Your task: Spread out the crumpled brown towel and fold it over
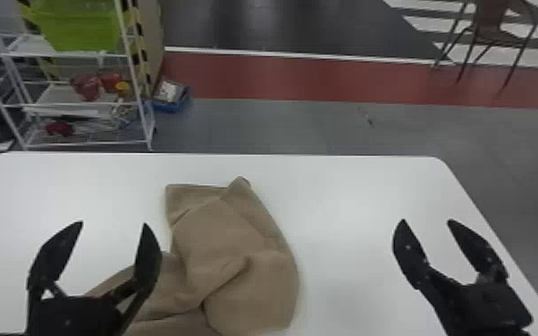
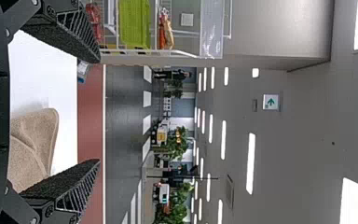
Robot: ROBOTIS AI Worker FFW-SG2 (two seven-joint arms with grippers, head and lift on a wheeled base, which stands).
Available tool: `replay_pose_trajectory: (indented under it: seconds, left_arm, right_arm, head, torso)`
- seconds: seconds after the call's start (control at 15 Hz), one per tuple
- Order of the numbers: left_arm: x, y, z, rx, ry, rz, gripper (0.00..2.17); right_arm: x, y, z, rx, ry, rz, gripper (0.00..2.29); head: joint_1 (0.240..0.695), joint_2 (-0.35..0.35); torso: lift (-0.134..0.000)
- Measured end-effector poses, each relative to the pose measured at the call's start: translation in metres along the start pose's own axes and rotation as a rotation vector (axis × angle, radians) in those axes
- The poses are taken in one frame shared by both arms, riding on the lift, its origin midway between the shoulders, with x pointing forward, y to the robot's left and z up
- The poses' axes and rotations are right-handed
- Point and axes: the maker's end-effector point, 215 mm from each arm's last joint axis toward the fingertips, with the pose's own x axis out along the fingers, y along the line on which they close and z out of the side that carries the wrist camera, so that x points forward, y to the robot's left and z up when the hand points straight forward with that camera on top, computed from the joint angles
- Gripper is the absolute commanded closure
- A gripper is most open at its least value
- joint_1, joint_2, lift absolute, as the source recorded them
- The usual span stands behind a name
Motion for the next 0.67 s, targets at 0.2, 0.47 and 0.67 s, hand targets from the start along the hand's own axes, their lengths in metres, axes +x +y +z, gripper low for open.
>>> replay_pose_trajectory:
  seconds: [0.2, 0.47, 0.67]
  left_arm:
    - [-0.0006, -0.0011, -0.0002, 0.005, 0.001, -0.004, 0.14]
    - [-0.0001, -0.0005, 0.0001, 0.007, 0.000, -0.004, 0.14]
    - [0.0005, -0.0004, -0.0009, 0.007, 0.001, -0.004, 0.14]
  right_arm:
    - [-0.0001, 0.0003, 0.0029, 0.009, -0.010, 0.002, 0.17]
    - [0.0003, -0.0008, 0.0029, 0.015, -0.012, -0.001, 0.16]
    - [0.0008, -0.0009, 0.0030, 0.015, -0.013, -0.001, 0.16]
  head:
    - [0.695, -0.117]
    - [0.695, -0.117]
    - [0.695, -0.117]
  torso:
    - [-0.123]
    - [-0.123]
    - [-0.123]
